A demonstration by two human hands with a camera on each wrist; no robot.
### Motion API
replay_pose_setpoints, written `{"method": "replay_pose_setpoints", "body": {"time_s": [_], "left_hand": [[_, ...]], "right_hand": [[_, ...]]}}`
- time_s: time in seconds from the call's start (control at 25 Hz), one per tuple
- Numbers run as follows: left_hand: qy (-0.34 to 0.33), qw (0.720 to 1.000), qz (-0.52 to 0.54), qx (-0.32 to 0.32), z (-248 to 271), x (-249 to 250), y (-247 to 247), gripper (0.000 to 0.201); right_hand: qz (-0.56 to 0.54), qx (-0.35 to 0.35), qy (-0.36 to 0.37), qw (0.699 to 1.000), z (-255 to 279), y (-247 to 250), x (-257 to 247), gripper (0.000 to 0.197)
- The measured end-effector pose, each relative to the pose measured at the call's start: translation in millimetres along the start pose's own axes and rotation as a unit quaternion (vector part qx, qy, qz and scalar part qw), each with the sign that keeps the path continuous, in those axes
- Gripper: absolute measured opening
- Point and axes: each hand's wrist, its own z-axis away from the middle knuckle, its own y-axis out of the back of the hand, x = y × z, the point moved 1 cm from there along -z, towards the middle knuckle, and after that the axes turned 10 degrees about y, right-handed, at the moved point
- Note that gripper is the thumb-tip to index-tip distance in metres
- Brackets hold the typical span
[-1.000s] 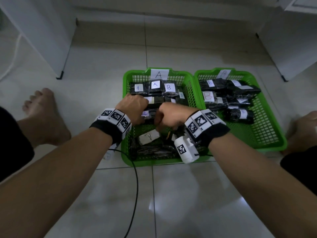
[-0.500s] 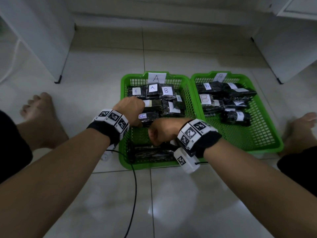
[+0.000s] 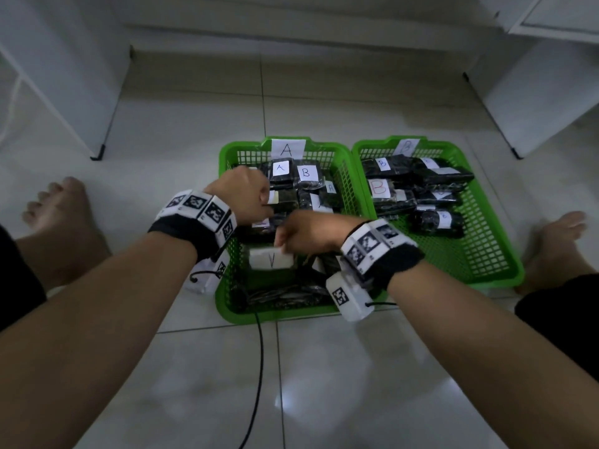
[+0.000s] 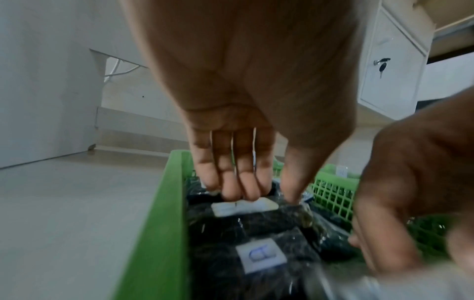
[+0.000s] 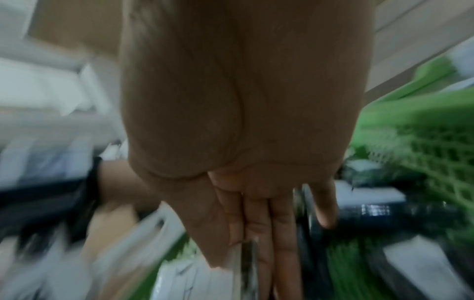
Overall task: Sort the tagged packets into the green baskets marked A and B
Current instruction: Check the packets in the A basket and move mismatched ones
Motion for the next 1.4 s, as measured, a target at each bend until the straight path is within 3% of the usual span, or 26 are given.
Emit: {"method": "replay_pose_setpoints", "body": {"time_s": [0.04,0.16,0.24,0.4,0.48,0.68,0.76,0.84,0.96,1.04,1.16,1.24,1.28,1.32,1.4], "left_hand": [[-0.021,0.999,0.034,0.02,-3,5,7,0.005],[-0.106,0.991,0.061,0.061,-14,26,14,0.022],[-0.143,0.988,0.034,0.043,-20,41,6,0.03],[-0.105,0.987,-0.107,-0.052,-23,58,-15,0.039],[-0.105,0.982,-0.153,-0.048,-23,55,-28,0.039],[-0.099,0.985,-0.137,-0.037,-21,52,-31,0.038],[-0.11,0.991,-0.074,-0.004,-21,58,-19,0.035],[-0.087,0.992,0.085,0.013,-23,65,-5,0.026],[-0.002,0.934,0.348,-0.082,-28,77,7,0.035],[0.032,0.906,0.406,-0.11,-30,84,11,0.031],[0.07,0.883,0.454,-0.093,-33,89,16,0.018],[0.082,0.858,0.495,-0.105,-41,87,15,0.02],[0.078,0.86,0.495,-0.093,-44,85,13,0.022],[0.063,0.887,0.454,-0.051,-49,81,10,0.021],[-0.008,0.963,0.264,0.05,-53,72,8,0.022]], "right_hand": [[-0.04,0.034,-0.008,0.999,7,13,6,0.025],[-0.221,0.128,-0.064,0.965,39,55,31,0.02],[-0.275,0.171,-0.085,0.942,63,75,49,0.019],[-0.317,0.243,-0.081,0.913,88,85,77,0.023],[-0.299,0.304,-0.097,0.899,89,84,89,0.028],[-0.285,0.416,-0.106,0.857,84,75,102,0.025],[-0.276,0.422,-0.094,0.858,81,75,98,0.021],[-0.258,0.427,-0.079,0.863,74,76,94,0.018],[-0.242,0.453,-0.043,0.857,62,76,86,0.018],[-0.231,0.471,-0.028,0.851,56,77,81,0.021],[-0.065,0.39,-0.012,0.919,53,83,73,0.061],[0.045,0.335,-0.01,0.941,48,88,70,0.086],[0.085,0.325,-0.014,0.942,43,90,71,0.089],[0.127,0.315,-0.026,0.94,39,93,74,0.088],[0.199,0.278,-0.062,0.938,30,93,80,0.081]]}}
